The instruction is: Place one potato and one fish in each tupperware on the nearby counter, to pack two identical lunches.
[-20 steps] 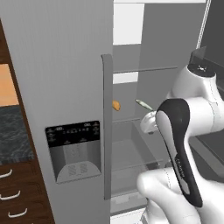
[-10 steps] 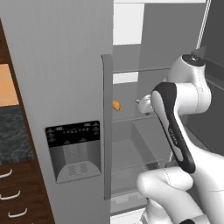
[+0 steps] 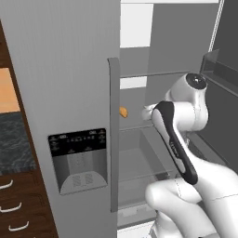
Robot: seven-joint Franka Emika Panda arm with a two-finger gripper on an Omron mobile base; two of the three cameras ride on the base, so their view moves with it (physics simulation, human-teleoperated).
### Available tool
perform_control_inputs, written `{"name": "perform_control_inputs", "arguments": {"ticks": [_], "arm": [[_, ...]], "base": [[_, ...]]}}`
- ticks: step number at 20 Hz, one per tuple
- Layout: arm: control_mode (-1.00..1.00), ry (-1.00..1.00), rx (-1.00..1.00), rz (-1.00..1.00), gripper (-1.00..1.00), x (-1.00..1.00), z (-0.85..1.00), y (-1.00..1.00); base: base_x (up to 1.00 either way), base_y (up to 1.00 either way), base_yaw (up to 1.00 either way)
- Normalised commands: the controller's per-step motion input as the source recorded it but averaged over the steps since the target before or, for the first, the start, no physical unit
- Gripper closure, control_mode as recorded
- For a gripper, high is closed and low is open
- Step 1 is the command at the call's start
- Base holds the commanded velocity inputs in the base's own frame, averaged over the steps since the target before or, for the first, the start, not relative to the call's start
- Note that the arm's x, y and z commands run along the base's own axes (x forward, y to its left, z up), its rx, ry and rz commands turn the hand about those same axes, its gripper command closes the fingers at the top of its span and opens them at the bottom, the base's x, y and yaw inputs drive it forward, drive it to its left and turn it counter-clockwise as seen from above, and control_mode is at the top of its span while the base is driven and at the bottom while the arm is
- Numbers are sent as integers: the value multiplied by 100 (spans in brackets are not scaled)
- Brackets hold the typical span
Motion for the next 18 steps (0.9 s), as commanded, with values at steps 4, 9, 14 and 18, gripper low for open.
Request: {"name": "perform_control_inputs", "arguments": {"ticks": [4,9,14,18], "arm": [[-100,1,0,0,-100,96,-6,0],[-100,2,1,3,-100,99,-23,0],[-100,6,3,7,-100,78,-34,0],[-100,8,3,8,-100,60,-29,2]], "base": [[0,0,0],[0,0,0],[0,0,0],[0,0,0]]}}
